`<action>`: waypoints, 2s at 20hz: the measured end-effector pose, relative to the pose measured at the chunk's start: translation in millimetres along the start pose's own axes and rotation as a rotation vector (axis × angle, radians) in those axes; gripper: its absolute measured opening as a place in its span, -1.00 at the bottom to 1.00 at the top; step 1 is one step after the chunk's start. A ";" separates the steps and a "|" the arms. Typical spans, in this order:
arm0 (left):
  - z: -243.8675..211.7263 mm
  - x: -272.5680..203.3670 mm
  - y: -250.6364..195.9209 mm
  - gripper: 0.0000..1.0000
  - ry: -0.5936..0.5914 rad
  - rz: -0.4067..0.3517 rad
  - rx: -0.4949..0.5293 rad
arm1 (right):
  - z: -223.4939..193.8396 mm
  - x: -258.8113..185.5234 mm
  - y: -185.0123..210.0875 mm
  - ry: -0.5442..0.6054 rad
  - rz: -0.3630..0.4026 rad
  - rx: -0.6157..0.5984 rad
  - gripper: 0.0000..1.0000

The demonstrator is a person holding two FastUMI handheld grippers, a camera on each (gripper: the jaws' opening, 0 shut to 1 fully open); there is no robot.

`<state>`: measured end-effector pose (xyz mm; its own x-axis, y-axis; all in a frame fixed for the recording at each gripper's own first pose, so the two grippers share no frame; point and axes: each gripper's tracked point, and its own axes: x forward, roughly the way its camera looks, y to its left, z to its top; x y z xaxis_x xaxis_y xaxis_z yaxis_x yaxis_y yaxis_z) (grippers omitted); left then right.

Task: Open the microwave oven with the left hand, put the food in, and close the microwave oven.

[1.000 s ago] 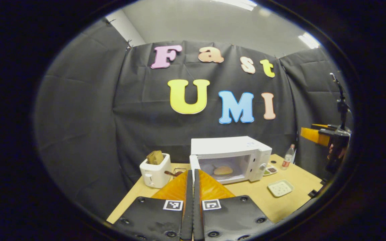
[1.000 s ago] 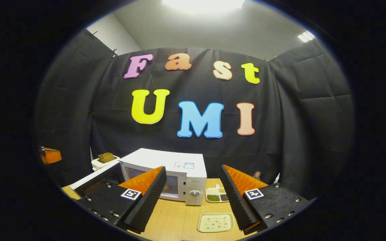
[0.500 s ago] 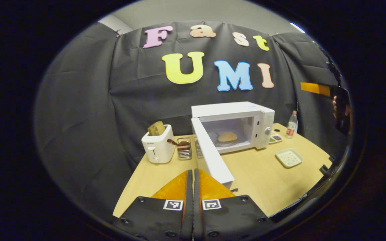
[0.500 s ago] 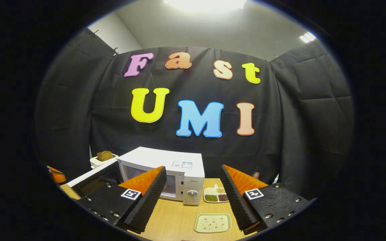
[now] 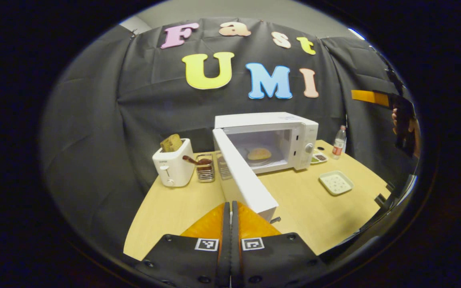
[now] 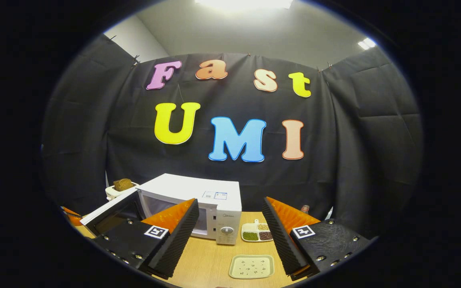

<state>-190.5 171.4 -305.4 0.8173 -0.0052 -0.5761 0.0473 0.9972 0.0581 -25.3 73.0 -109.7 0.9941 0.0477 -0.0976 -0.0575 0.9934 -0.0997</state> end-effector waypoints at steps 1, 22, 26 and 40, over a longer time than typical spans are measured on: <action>0.1 3.6 -7.8 -0.86 0.006 -0.013 0.010 | 2.2 1.9 -1.9 -0.003 -0.001 0.003 0.94; 43.0 72.6 -127.7 -0.86 0.023 -0.219 0.081 | 7.4 29.1 -66.6 0.011 -0.052 0.034 0.94; 49.4 86.3 -143.9 -0.86 0.020 -0.228 0.075 | 9.6 31.2 -77.4 0.000 -0.055 0.028 0.94; 76.7 140.0 -178.8 -0.86 0.008 -0.273 0.071 | -3.8 28.5 -127.9 0.036 -0.111 0.041 0.94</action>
<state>-40.5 -13.3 -333.9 0.7641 -0.2719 -0.5850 0.3052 0.9513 -0.0436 10.0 -53.1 -103.5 0.9901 -0.0661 -0.1236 0.0575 0.9958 -0.0718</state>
